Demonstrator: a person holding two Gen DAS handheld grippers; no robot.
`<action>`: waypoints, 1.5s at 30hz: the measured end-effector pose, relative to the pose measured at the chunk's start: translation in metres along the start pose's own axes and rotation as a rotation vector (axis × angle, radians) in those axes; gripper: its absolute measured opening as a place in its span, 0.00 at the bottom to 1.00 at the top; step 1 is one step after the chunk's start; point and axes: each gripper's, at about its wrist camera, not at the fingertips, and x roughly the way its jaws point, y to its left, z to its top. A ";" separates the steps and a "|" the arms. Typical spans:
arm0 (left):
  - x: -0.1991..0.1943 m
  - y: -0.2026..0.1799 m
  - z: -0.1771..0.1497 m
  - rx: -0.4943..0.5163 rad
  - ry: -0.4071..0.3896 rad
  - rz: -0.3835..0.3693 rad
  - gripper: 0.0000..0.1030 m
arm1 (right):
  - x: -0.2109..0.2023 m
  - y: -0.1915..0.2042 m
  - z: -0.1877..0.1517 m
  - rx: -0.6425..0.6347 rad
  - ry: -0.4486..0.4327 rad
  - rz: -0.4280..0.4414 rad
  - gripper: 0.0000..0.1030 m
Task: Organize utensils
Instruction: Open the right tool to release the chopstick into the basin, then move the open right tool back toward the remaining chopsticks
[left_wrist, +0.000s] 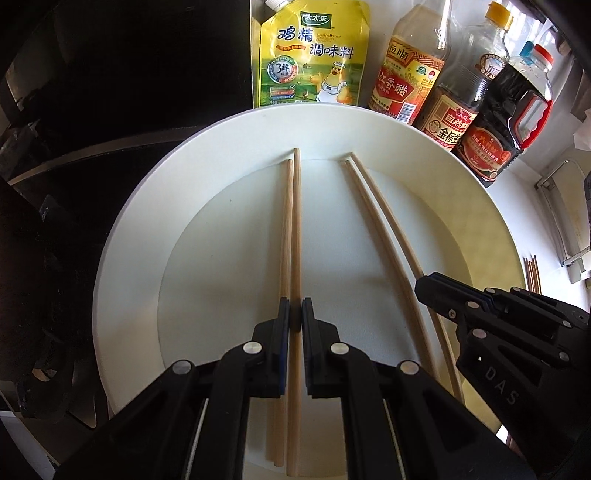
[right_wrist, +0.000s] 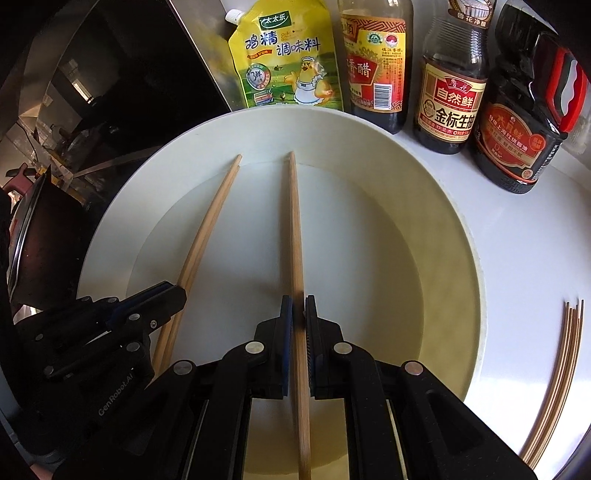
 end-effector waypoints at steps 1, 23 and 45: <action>0.002 0.000 0.001 -0.007 0.003 0.000 0.10 | 0.000 0.000 0.000 0.001 -0.002 0.001 0.07; -0.031 -0.001 -0.007 -0.023 -0.070 0.011 0.32 | -0.043 0.000 -0.020 -0.010 -0.083 -0.033 0.19; -0.085 -0.038 -0.048 0.023 -0.146 -0.010 0.45 | -0.108 -0.018 -0.072 0.007 -0.162 -0.064 0.26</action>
